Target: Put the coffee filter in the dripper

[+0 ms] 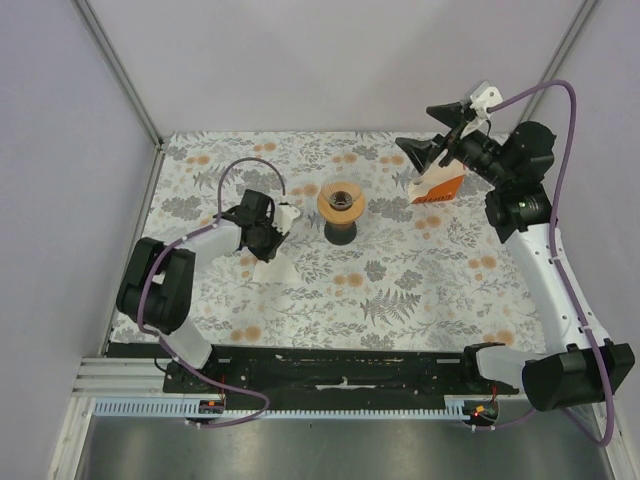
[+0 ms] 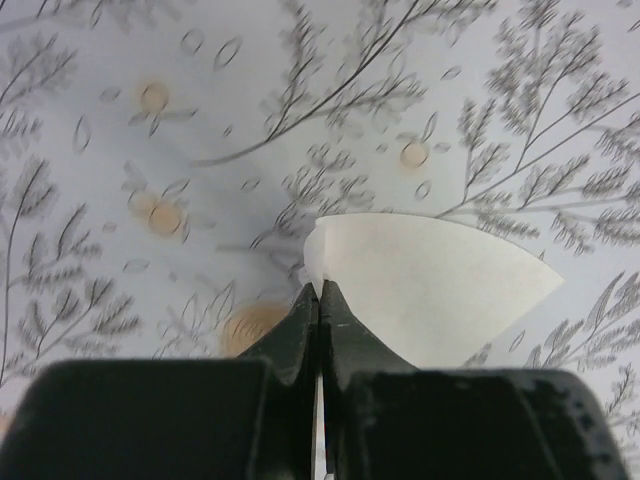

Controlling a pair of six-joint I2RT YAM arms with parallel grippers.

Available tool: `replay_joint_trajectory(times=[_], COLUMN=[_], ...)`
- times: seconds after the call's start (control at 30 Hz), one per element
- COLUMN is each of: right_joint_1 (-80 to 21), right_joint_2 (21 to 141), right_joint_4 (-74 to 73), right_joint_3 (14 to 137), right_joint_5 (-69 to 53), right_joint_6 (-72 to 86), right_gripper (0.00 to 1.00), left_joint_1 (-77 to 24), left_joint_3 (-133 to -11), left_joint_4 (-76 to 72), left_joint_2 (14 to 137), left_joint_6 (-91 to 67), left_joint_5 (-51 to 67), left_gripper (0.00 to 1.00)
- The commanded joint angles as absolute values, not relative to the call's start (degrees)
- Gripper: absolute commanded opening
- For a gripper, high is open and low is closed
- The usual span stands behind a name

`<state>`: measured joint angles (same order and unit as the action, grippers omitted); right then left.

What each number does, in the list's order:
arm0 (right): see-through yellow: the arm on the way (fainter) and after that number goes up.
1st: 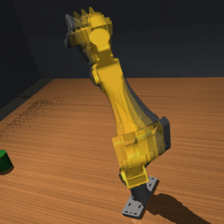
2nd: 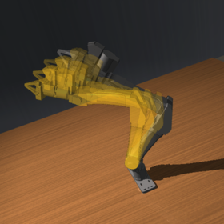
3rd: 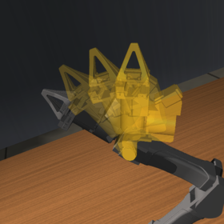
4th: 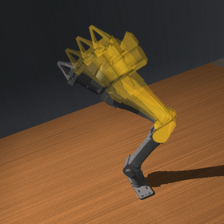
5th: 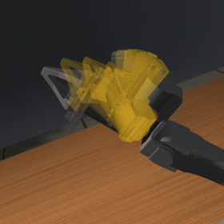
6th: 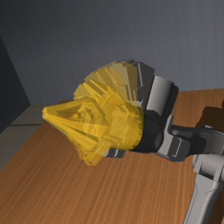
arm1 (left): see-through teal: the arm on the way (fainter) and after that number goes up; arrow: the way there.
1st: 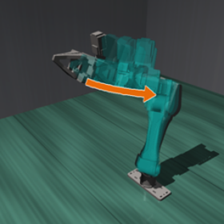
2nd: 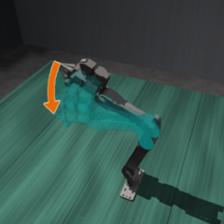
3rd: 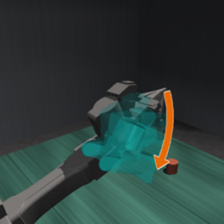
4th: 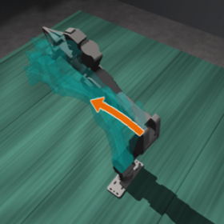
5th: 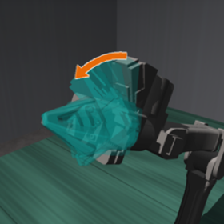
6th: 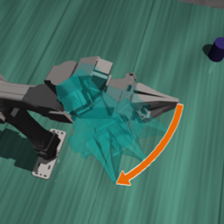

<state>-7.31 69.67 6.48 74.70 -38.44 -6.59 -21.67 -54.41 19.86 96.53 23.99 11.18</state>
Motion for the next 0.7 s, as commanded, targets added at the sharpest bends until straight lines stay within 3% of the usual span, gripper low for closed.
replay_joint_trajectory(times=[0.0, 0.53, 0.67], right_joint_1=[-7.73, -7.82, -7.56], right_joint_2=[68.2, 60.65, 59.07], right_joint_4=[8.17, 3.6, 10.42], right_joint_3=[71.55, 54.67, 50.12], right_joint_5=[-38.77, -16.27, -5.66], right_joint_6=[3.76, 2.03, -3.21], right_gripper=[0.94, 0.98, 0.98], left_joint_1=[-17.85, -11.25, -11.25], left_joint_3=[-55.02, -62.04, -65.82], left_joint_4=[27.59, 37.7, 41.48], left_joint_2=[89.05, 73.13, 71.81], left_joint_6=[26.1, 27.33, 27.33], left_joint_5=[15.02, 21.09, 22.67], left_gripper=[0.02, 0.02, 0.02])
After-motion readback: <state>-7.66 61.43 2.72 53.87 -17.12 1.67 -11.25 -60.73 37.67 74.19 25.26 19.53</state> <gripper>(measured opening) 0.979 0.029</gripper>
